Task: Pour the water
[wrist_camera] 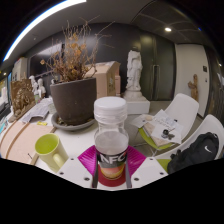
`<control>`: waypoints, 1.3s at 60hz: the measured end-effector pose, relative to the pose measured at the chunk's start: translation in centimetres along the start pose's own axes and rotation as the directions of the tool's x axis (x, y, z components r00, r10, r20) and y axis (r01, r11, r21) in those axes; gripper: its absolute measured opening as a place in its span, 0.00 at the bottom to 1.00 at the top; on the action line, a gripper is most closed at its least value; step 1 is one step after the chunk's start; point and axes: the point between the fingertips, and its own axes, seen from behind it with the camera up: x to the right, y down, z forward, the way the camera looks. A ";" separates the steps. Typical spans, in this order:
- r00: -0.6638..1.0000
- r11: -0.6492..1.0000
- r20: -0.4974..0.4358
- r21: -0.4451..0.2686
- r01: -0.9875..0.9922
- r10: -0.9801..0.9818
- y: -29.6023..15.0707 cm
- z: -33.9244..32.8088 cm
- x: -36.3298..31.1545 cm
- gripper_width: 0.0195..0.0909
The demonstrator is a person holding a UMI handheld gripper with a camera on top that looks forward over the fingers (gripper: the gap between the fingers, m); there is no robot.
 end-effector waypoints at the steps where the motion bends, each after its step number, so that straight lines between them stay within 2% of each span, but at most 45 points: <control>1: 1.000 1.000 0.001 -0.004 -0.004 0.004 0.0 -0.1 0.1 0.28; 4: 1.000 1.000 0.000 -0.025 -0.016 0.016 0.3 -0.2 0.2 0.34; 6: 1.000 0.999 -0.007 -0.048 -0.025 0.024 0.6 -0.5 0.4 0.42; 7: 1.000 0.998 -0.008 -0.057 -0.028 0.027 0.7 -0.6 0.4 0.51; 10: 0.999 0.997 -0.008 -0.074 -0.036 0.035 0.7 -1.3 0.4 0.87; 11: 0.999 0.996 -0.011 -0.077 -0.037 0.036 0.7 -1.6 0.4 0.95; 14: 0.999 0.996 -0.021 -0.085 -0.039 0.037 0.3 -2.6 0.5 0.89; 18: 0.998 0.996 -0.041 -0.081 -0.045 0.042 -0.5 -4.8 0.3 0.94; 28: 0.993 0.990 -0.119 -0.139 -0.022 0.005 -0.6 -12.4 -1.0 0.93; 45: 0.986 0.980 -0.162 -0.198 0.014 -0.047 0.4 -26.2 -10.3 0.93; 61: 0.984 0.981 -0.161 -0.187 0.041 -0.071 0.8 -33.9 -21.0 0.93; 78: 0.977 0.985 -0.180 -0.151 0.087 -0.114 0.2 -37.3 -26.0 0.93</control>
